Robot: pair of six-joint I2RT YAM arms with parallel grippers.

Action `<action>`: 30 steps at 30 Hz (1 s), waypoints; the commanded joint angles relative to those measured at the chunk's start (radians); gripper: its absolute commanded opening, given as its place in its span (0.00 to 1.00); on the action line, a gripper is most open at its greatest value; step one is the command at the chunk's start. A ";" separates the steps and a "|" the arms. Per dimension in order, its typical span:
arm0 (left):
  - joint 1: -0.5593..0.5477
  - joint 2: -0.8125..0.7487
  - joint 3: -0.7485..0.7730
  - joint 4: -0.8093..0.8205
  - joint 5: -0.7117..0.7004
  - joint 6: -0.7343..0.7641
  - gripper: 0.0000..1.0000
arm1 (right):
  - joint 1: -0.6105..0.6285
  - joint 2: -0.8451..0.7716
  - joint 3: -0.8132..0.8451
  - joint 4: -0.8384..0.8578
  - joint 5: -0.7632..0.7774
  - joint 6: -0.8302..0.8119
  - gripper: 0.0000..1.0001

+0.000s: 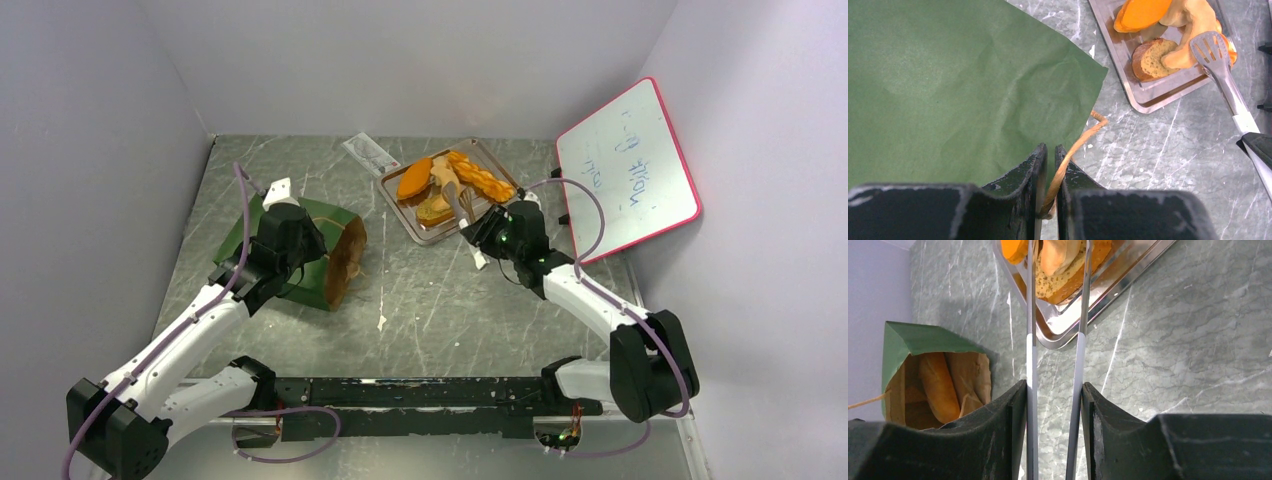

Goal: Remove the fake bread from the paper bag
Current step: Place the fake bread in the container.

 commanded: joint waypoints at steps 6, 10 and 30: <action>-0.007 -0.013 -0.004 0.002 0.009 -0.011 0.07 | -0.006 -0.031 0.053 0.018 0.016 -0.018 0.40; -0.009 -0.009 0.001 0.003 0.011 -0.009 0.07 | -0.006 -0.038 0.071 0.000 0.018 -0.025 0.40; -0.015 -0.004 0.002 0.005 0.005 -0.010 0.07 | -0.006 -0.078 0.094 -0.022 0.021 -0.032 0.40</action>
